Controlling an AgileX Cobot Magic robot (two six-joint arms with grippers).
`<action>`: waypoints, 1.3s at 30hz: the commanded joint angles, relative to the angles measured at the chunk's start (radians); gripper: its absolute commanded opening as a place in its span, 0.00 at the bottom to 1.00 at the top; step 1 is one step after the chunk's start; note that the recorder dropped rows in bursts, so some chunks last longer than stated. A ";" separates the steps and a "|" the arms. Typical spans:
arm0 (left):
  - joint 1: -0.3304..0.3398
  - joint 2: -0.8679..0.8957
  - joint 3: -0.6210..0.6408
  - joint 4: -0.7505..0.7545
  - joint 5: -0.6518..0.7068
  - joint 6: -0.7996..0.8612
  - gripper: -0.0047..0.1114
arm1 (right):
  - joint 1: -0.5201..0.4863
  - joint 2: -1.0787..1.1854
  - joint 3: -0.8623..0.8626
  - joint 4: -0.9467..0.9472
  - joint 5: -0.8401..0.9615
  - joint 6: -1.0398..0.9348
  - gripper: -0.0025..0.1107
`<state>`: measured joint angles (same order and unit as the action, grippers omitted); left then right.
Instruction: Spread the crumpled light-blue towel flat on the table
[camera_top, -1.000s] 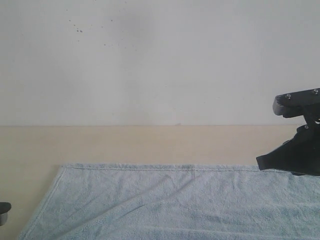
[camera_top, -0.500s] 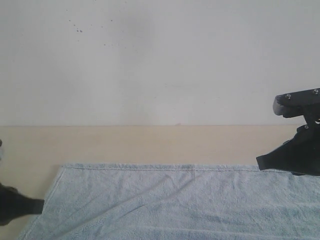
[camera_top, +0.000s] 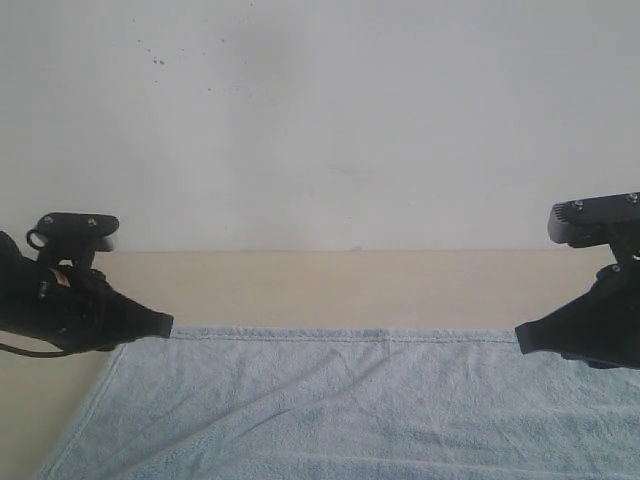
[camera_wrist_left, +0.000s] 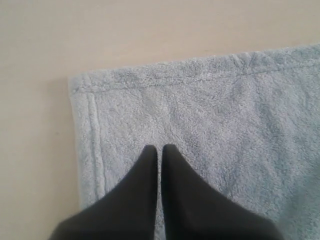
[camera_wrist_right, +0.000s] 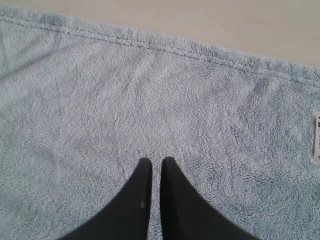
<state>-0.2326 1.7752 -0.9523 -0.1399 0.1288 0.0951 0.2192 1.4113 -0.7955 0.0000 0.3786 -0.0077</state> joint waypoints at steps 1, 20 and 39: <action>0.004 0.092 -0.042 0.014 -0.013 0.070 0.08 | 0.002 -0.007 -0.007 0.009 0.011 0.002 0.08; 0.088 0.201 -0.049 0.036 -0.113 0.089 0.08 | 0.002 -0.007 -0.007 0.046 0.005 0.001 0.08; 0.022 0.254 -0.109 0.077 -0.157 0.087 0.08 | 0.002 -0.007 -0.007 0.046 -0.022 0.001 0.08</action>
<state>-0.2057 2.0005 -1.0249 -0.0719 -0.0573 0.1776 0.2192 1.4113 -0.7955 0.0436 0.3706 -0.0077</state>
